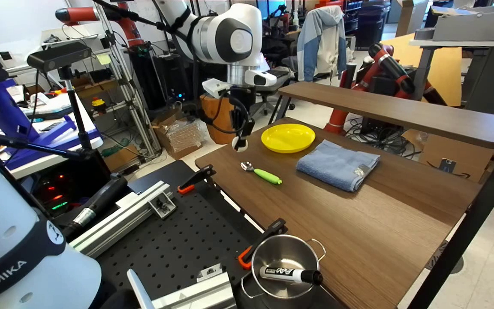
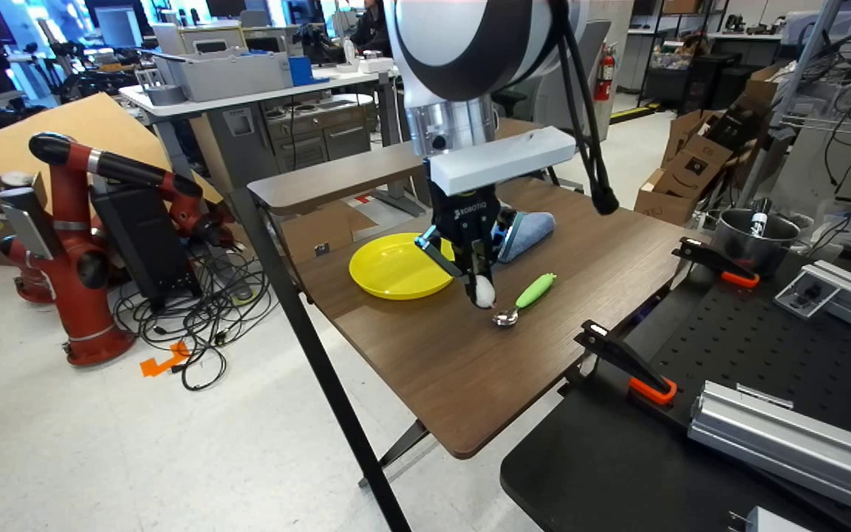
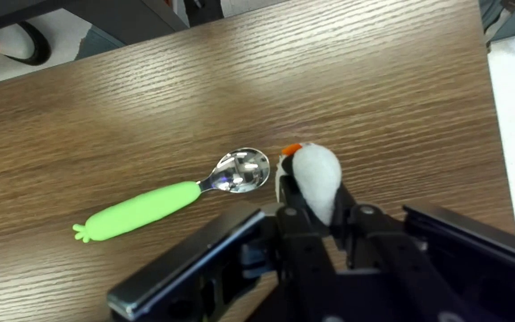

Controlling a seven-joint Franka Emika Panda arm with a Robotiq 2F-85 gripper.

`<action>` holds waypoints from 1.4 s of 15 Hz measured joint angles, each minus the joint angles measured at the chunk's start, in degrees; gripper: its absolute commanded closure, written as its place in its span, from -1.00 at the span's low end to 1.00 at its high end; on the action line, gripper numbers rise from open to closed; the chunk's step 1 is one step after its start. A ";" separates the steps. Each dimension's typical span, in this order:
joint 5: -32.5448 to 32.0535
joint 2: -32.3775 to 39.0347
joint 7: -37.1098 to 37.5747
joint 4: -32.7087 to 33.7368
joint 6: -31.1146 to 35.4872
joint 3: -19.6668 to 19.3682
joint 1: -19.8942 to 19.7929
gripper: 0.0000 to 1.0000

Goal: Place the white plush toy on the left side of the desk

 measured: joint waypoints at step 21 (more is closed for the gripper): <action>0.53 6.54 1.06 2.98 8.88 1.67 1.64 -1.00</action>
